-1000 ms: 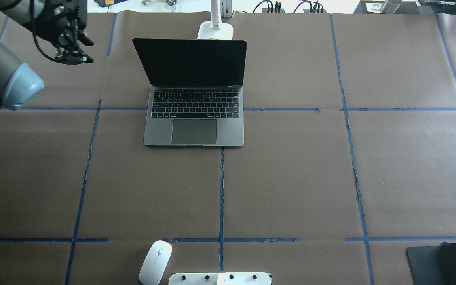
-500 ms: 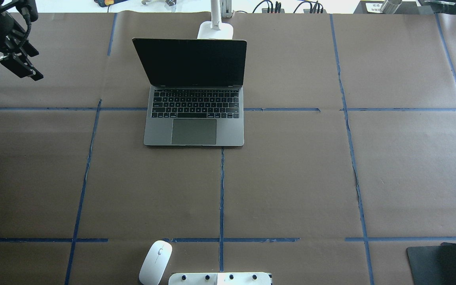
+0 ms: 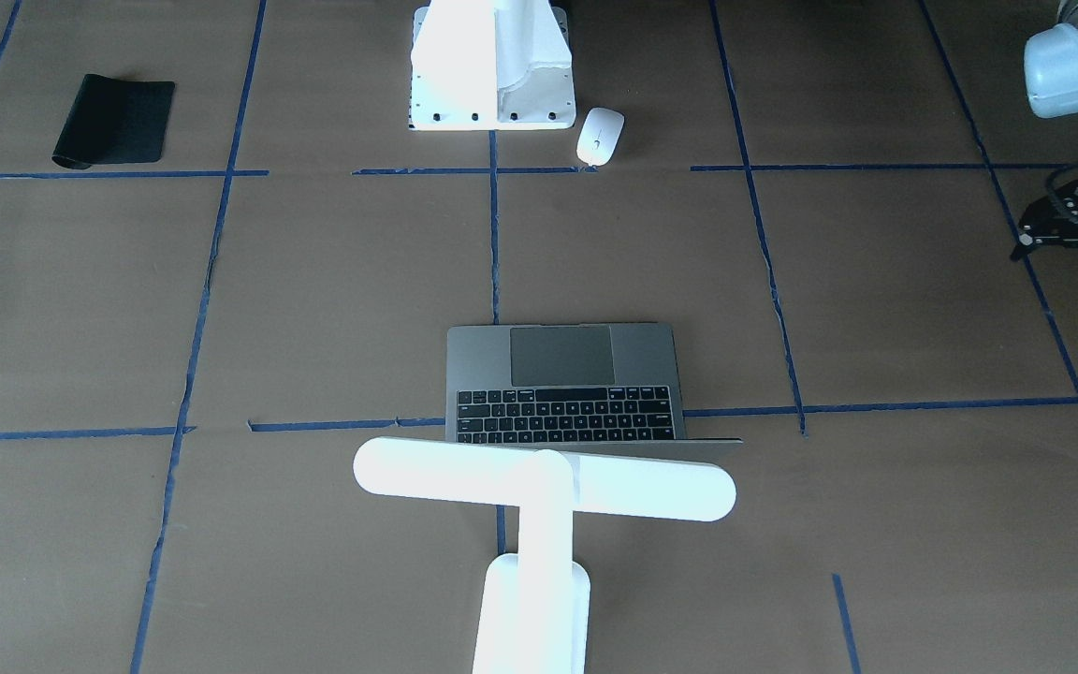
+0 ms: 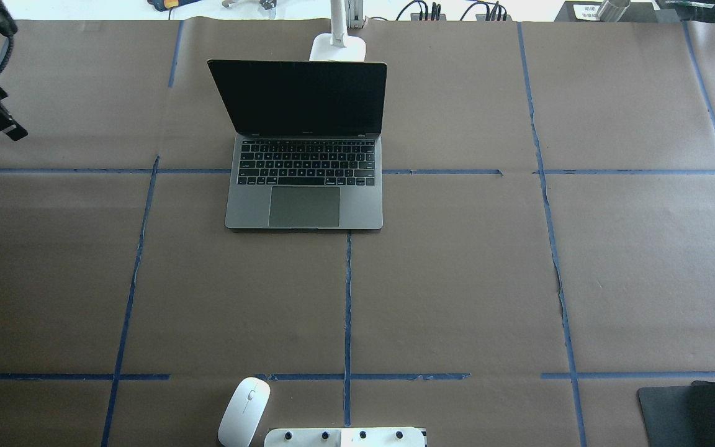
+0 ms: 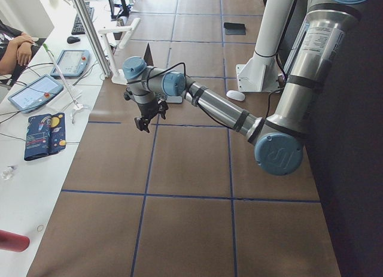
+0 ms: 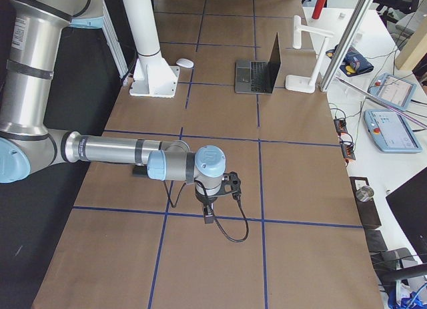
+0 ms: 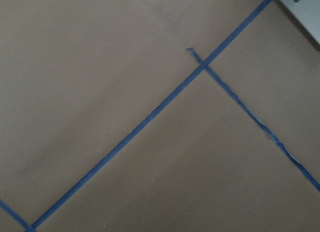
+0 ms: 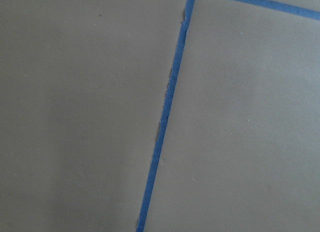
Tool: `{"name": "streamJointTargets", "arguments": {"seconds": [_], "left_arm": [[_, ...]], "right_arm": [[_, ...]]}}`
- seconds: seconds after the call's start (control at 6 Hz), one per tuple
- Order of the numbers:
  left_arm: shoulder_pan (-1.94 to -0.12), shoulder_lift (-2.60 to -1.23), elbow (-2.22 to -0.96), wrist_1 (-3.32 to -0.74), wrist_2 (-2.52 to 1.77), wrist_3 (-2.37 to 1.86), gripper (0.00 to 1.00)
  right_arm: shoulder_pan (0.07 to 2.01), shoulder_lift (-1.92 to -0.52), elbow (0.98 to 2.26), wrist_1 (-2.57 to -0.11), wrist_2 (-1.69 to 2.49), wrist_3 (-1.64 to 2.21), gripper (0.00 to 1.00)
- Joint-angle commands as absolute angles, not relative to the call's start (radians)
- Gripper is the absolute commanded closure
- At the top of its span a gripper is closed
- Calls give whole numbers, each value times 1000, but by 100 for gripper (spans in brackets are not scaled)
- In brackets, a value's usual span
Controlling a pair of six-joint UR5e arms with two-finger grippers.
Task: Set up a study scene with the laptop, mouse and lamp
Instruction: 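Release the laptop and withdraw the left gripper, then grasp the black mouse pad edge with the right gripper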
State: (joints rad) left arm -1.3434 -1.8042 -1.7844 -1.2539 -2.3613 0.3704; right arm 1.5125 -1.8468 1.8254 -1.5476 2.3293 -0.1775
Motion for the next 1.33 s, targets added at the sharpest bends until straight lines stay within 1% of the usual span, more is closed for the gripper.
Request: {"name": "streamJointTargets", "arguments": {"seconds": [0.0,0.17,0.5,0.83,1.17], "left_arm": [[-1382,-1700,-1790,-1302,-2362,339,0],[-1382,-1692,-1792,-1322,-2361,313,0],[-1382,-1692,-1813,-1327,-2361,285,0],[-1382,-1674,-1848,-1327,-2361,262,0],[-1382,-1640,-1917,-1327,-2362,216,0]], "right_arm": [[1506,-1858,1859,-1513,2424,-129,0],[1464,-1906,1888,-1402,2427,26,0],[1270,-2059,1885,-903,2418,507,0],[1111,-2185,1878,-571,2364,787,0],[914,-2252,1870,-358,2253,1013,0]]}}
